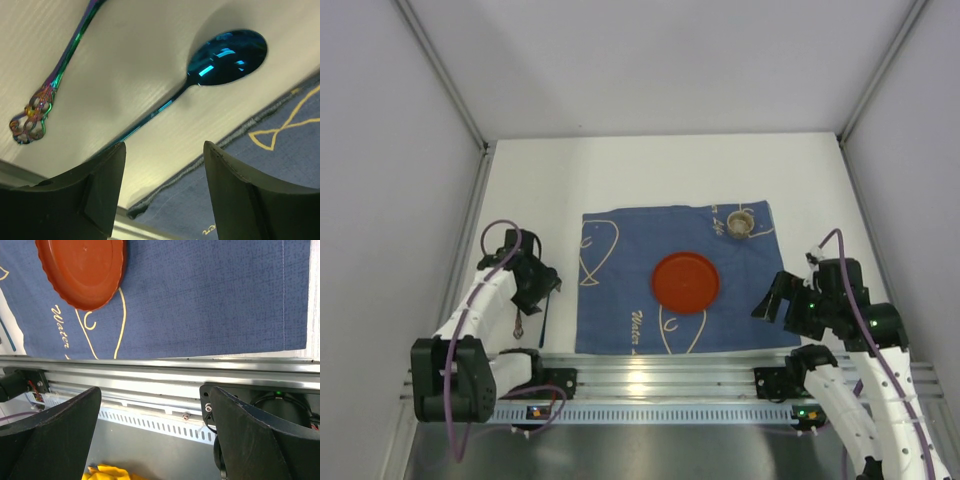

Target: Set the dinner table for one person

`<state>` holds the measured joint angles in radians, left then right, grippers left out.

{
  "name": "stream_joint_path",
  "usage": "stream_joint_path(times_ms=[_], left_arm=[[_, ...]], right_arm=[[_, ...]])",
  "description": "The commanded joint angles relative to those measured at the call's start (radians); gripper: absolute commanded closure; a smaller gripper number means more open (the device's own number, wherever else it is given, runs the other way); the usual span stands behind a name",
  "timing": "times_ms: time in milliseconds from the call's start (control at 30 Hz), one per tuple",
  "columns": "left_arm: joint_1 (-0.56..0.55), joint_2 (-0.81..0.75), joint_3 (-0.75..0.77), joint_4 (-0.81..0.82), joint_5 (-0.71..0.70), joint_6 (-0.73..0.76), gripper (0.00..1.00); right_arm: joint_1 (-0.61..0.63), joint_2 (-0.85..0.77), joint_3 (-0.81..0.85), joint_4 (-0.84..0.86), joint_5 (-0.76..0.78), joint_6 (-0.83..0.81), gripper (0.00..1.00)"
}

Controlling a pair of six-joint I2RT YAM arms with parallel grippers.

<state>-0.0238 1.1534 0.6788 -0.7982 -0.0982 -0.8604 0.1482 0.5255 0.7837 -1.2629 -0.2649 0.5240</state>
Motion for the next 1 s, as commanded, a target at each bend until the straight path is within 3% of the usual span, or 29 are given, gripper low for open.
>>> stream_joint_path(times_ms=[0,267,400,467,533,967], left_arm=[[0.119,-0.015,-0.105,0.126,0.144,0.015,0.32],[0.131,0.124,-0.097,0.203,0.118,0.07,0.37],[0.131,0.19,-0.087,0.231,0.107,0.092,0.46],[0.131,0.232,-0.067,0.238,0.107,0.106,0.56],[0.131,0.27,-0.048,0.241,0.054,0.116,0.57],[0.13,0.597,0.234,0.283,0.017,0.234,0.73]], right_arm=[[0.004,0.018,0.014,0.059,-0.005,-0.015,0.1],[0.004,0.068,-0.004,0.092,0.001,-0.032,0.1],[0.004,0.106,0.0,0.114,0.006,-0.041,0.1],[0.004,0.129,0.002,0.128,0.006,-0.044,0.1],[0.005,0.142,0.003,0.135,0.006,-0.042,0.1],[0.004,0.228,-0.006,0.181,0.023,-0.045,0.1]])
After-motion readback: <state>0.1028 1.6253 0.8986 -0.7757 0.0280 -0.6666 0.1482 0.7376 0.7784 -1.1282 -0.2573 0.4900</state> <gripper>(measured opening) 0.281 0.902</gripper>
